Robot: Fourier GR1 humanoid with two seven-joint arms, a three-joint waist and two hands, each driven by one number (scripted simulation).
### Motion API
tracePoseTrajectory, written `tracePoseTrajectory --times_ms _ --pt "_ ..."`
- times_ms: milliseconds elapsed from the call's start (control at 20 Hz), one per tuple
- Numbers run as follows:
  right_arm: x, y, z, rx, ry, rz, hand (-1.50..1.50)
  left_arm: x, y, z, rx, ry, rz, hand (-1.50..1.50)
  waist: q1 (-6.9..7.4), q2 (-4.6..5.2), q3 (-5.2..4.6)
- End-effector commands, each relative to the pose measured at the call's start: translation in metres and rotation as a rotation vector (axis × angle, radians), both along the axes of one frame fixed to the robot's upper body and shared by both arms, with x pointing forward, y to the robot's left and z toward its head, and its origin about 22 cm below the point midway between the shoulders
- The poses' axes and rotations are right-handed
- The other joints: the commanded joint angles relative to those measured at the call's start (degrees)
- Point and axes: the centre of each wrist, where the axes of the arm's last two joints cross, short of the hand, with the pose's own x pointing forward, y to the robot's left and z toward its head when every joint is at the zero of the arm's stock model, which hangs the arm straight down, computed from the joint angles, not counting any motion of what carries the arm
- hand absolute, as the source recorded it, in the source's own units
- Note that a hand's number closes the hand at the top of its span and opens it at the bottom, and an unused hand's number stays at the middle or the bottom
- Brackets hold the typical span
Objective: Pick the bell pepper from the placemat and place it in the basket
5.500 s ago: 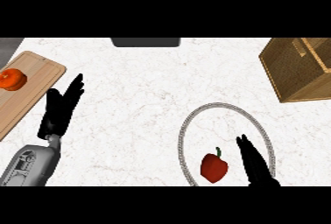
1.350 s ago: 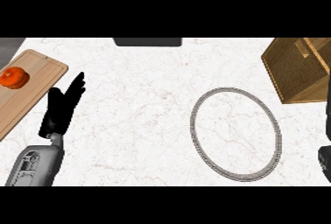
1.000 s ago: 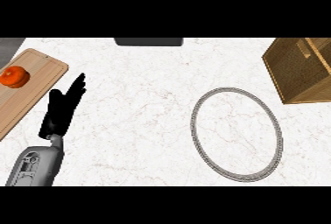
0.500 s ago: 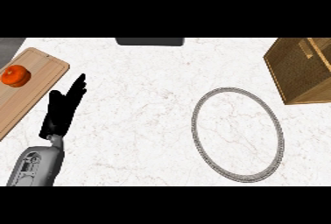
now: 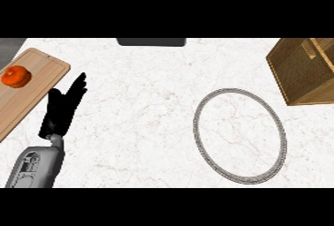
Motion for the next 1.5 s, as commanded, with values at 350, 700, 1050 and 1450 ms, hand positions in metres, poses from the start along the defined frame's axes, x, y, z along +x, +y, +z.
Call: tracePoseTrajectory --times_ms 350,700,1050,1450 --pt "-0.001 -0.037 -0.063 0.127 0.084 0.012 1.50 0.000 -0.006 -0.003 -0.003 -0.011 0.008 0.00 0.28 0.13 0.02" --pt "-0.011 -0.057 -0.093 0.312 -0.012 -0.018 -1.50 0.002 -0.008 0.002 0.006 -0.005 -0.011 0.00 0.45 0.20 0.08" --pt "-0.006 -0.048 -0.102 0.388 -0.242 -0.053 -1.50 -0.009 -0.010 -0.004 0.001 -0.004 -0.009 0.00 0.80 0.10 0.08" --pt "-0.046 -0.107 -0.065 0.459 -0.438 -0.252 -1.50 -0.008 -0.013 -0.001 -0.004 -0.009 0.005 0.00 0.15 -0.08 0.06"
